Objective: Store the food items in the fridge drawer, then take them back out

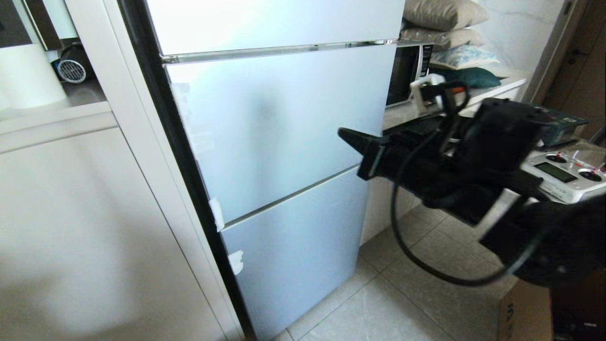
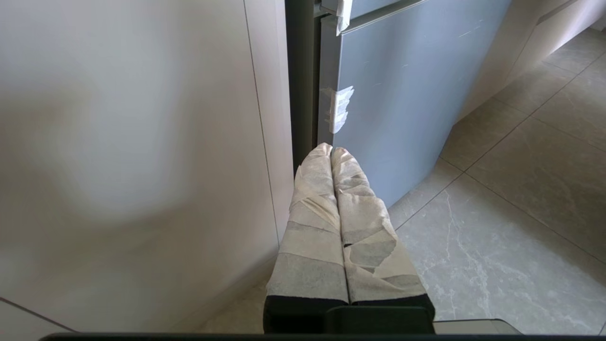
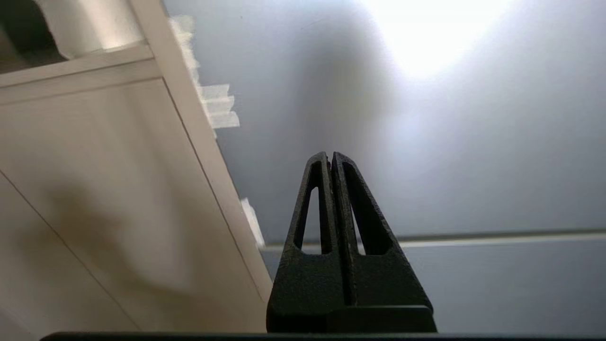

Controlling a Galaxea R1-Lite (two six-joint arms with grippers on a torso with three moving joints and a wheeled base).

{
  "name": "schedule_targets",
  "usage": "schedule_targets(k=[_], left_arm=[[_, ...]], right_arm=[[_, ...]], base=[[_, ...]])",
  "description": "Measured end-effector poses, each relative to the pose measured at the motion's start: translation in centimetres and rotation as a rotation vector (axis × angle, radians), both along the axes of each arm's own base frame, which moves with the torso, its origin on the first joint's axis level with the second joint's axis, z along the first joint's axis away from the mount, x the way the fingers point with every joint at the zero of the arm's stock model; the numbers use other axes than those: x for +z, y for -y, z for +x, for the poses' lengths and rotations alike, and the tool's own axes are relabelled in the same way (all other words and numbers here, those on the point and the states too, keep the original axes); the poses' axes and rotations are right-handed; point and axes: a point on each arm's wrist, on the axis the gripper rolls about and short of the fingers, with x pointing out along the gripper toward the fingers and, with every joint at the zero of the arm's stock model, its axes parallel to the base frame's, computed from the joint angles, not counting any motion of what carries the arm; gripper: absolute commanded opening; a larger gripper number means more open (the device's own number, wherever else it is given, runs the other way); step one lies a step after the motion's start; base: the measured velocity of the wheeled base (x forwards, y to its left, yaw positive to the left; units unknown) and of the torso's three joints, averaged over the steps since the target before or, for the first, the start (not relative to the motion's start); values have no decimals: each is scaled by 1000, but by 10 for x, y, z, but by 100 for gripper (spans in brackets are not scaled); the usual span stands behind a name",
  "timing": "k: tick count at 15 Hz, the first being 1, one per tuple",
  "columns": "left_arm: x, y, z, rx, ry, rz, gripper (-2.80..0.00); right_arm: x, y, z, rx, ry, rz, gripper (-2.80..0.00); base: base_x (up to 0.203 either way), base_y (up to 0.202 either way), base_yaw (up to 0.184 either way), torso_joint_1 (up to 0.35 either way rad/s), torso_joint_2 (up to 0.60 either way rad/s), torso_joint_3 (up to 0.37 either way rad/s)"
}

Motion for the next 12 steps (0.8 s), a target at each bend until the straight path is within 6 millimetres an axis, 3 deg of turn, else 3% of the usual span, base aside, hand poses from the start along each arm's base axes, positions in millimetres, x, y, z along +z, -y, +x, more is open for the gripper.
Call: schedule_targets(k=[2,4,7,9,12], left_arm=[[0,0,0,0,0,0,-280],[0,0,0,0,0,0,-280],[0,0,0,0,0,0,-280],[0,0,0,0,0,0,-280],[0,0,0,0,0,0,-280]], right_arm=[[10,35,-46,-82,39,-7,-280],[16,83,-86,-209,61,-8,-280],[9,157,-149,-427,35,-57,-280],[-12,184,-198,-544,-13,-110,-280],[-74,196,-257,-652,-66,-224,-280]], base=[[0,0,0,0,0,0],[0,0,0,0,0,0],[0,0,0,0,0,0],[0,0,0,0,0,0],[0,0,0,0,0,0]])
